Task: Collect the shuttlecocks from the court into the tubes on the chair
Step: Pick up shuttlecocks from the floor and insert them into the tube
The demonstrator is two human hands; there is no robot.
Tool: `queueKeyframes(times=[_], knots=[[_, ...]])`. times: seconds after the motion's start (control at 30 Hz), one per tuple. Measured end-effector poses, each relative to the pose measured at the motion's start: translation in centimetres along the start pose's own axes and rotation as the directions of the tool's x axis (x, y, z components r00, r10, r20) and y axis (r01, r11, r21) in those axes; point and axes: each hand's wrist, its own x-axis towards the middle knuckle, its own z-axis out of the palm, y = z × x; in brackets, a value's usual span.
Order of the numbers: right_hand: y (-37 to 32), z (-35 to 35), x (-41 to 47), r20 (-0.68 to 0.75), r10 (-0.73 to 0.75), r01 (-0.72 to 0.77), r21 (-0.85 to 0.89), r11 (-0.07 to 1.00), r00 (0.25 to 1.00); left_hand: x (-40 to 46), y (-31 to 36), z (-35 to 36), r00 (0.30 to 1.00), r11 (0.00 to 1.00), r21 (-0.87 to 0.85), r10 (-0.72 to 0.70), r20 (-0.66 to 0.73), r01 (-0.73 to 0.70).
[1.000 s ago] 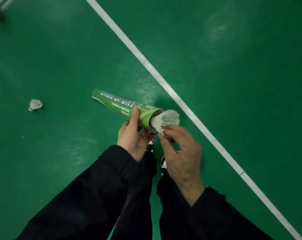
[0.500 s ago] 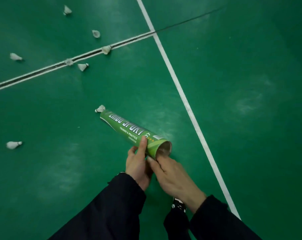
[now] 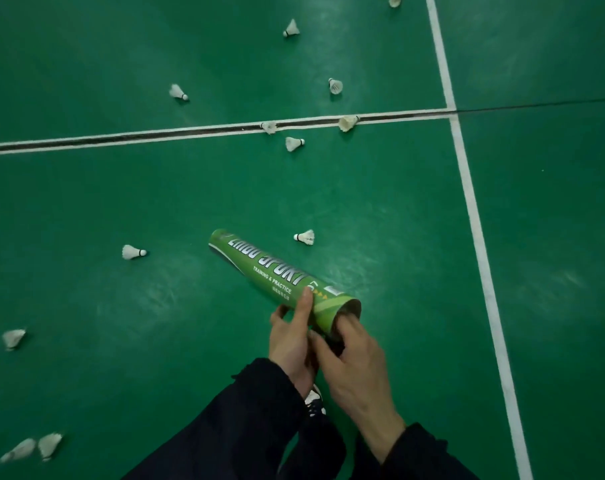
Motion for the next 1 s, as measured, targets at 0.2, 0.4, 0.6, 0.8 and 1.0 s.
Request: queueKeyframes(times=[0.2,0.4,0.6,0.8,1.0], knots=[[-1.8,-0.5,8.6,0.002,0.140,-0.133,0.336,0.932,0.990,10.1,10.2,-1.2,0.950,0.982,-0.102,0.121,-0.289,-0.156],[-1.3,-4.9,17.9,0.254,0.272,-0.362,0.452,0.815,0.928,21.1,20.5,-8.3,0.824,0.986,-0.045,0.111,-0.556,-0.163],[-1.3,-5.0,25.2,0.529,0.431,-0.624,0.261,0.737,0.731,23.7,21.8,-6.1,0.780,0.991,-0.002,0.106,-0.617,-0.137],[-1.4,-2.7,28.6,0.433,0.568,-0.694,0.226,0.684,0.700,26.0,22.7,-6.0,0.762,0.992,-0.009,0.090,-0.641,-0.125],[-2.5,-1.7,31.7,0.632,0.587,-0.796,0.080,0.600,0.506,26.9,25.1,-7.0,0.746,0.986,-0.029,0.105,-0.657,-0.165]])
